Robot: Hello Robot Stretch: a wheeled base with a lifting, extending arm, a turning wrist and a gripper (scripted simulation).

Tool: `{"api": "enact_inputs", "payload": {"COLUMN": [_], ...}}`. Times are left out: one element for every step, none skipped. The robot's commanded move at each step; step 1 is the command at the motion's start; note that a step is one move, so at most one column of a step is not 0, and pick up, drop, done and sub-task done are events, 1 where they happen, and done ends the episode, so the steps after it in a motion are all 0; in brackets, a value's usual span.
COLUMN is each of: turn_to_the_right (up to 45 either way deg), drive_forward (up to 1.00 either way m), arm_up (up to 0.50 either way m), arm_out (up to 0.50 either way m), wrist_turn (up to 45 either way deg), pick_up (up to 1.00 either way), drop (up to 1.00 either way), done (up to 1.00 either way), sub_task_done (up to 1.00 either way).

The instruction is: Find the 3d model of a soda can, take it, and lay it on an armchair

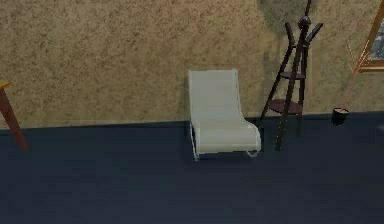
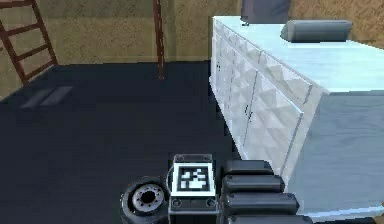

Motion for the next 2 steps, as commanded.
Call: {"api": "enact_inputs", "payload": {"turn_to_the_right": [0.0, -24.0], "drive_forward": [0.40, 0.00], "arm_up": [0.00, 0.00], "arm_out": [0.00, 0.00], "wrist_turn": [0.0, 0.0], "pick_up": [0.00, 0.00], "drop": [0.00, 0.00], "done": [0.00, 0.00], "sub_task_done": [0.00, 0.00]}}
